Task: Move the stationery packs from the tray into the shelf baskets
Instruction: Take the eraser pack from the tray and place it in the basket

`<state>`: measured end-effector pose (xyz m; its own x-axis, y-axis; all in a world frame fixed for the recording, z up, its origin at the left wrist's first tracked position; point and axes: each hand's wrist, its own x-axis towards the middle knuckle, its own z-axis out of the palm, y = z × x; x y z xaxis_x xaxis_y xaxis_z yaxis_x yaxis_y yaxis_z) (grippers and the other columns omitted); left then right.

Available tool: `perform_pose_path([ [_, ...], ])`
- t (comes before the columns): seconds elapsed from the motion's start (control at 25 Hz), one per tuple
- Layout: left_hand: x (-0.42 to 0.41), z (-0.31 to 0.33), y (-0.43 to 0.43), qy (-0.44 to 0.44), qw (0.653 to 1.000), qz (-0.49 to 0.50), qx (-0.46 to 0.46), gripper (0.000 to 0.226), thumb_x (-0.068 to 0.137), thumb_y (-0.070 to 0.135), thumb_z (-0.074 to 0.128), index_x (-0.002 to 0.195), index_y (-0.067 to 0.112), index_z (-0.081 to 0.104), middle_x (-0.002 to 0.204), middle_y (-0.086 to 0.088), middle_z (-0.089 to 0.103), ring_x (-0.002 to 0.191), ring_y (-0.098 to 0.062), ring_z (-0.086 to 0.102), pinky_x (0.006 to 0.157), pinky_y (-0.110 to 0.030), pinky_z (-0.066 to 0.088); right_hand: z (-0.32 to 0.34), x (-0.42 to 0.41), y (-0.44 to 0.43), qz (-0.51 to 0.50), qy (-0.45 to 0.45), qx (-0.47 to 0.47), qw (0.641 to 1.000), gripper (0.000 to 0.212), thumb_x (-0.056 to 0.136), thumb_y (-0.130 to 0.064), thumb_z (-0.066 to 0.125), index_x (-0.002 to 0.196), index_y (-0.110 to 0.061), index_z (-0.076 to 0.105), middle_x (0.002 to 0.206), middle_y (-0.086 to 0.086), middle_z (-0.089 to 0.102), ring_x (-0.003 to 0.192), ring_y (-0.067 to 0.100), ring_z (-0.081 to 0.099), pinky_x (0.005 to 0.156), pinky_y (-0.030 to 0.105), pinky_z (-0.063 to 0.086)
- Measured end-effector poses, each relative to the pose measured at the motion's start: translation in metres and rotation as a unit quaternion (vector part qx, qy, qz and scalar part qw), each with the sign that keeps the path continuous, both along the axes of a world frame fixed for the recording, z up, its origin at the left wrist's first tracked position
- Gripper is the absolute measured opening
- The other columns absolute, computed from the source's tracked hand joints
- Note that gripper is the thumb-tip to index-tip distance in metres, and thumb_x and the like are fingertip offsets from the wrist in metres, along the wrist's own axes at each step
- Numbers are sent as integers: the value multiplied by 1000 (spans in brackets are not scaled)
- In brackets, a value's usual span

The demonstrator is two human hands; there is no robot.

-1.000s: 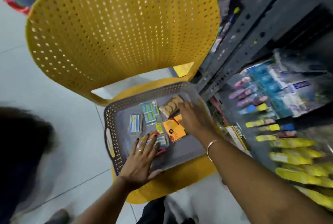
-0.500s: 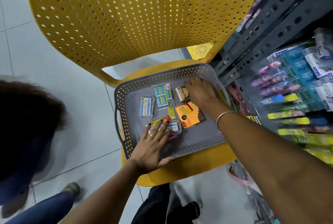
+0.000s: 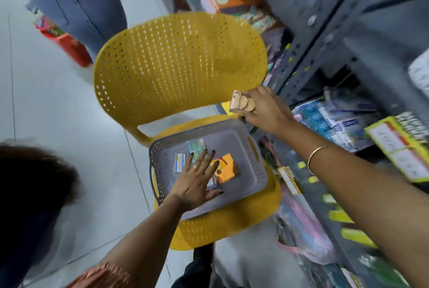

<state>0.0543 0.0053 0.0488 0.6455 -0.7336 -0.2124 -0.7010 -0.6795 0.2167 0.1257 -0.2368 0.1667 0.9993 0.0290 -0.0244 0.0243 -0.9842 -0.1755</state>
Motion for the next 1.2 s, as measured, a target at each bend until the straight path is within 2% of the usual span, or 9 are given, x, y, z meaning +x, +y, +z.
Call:
perform_pose_path([
  [0.08,16,41,-19,-34,999,-16,-32,81,87,61,45,147,11,22,156,-11,3,139,-34,-10,113,-57,3,54,-4,-2,-22,-64,14,998,46,78,-36,68,111,-7,55,111,15,53,111,33,49,74,43,49],
  [0.2,39,107,-59,-123,988,-69,-64,76,80,60,57,134,6,48,145,-20,40,133,-41,33,100,-63,33,138,-14,-11,-43,-139,59,988,46,75,-34,70,111,-9,57,108,16,56,111,32,51,85,43,47],
  [0.36,61,193,-127,-221,962,-128,-100,74,79,61,33,119,6,62,133,-18,55,124,-37,49,92,-57,45,242,-46,-47,-86,-186,50,977,41,74,-32,70,105,-6,60,103,18,58,105,33,53,90,44,47],
  [0.52,77,249,-190,-214,950,-167,-155,80,82,63,36,137,5,41,148,-15,37,137,-31,32,107,-45,34,296,-101,-102,-194,-154,-2,969,36,74,-33,66,100,-10,58,104,10,55,106,29,51,81,39,45],
  [0.68,89,256,-237,-191,948,-217,-134,89,84,64,46,148,13,12,158,-6,8,145,-21,4,117,-36,13,293,-163,-148,-289,-88,-9,953,55,75,-65,58,91,-12,54,103,10,61,93,28,57,73,38,47],
  [0.8,92,253,-257,-184,952,-218,-112,93,82,65,48,148,13,10,159,-4,5,145,-20,3,116,-38,13,268,-203,-171,-338,-1,-20,941,63,73,-70,57,99,-12,52,105,10,64,92,28,60,70,37,48],
  [1.0,103,235,-274,-147,960,-214,-101,98,79,67,51,148,12,8,159,-6,4,145,-19,2,117,-41,8,227,-234,-185,-349,69,49,933,74,80,-57,60,138,-16,39,131,9,57,117,27,55,95,33,48],
  [1.12,106,224,-278,-147,954,-217,-142,98,77,68,54,147,10,17,157,-9,13,144,-21,11,117,-42,8,214,-236,-188,-348,83,70,931,79,83,-55,57,146,-21,24,141,7,50,127,26,48,103,37,44],
  [1.2,107,222,-278,-145,952,-219,-159,97,76,68,56,146,10,21,156,-9,18,144,-22,14,117,-44,8,210,-234,-192,-343,89,60,933,74,84,-50,57,143,-15,29,140,9,50,124,27,49,101,34,44],
])
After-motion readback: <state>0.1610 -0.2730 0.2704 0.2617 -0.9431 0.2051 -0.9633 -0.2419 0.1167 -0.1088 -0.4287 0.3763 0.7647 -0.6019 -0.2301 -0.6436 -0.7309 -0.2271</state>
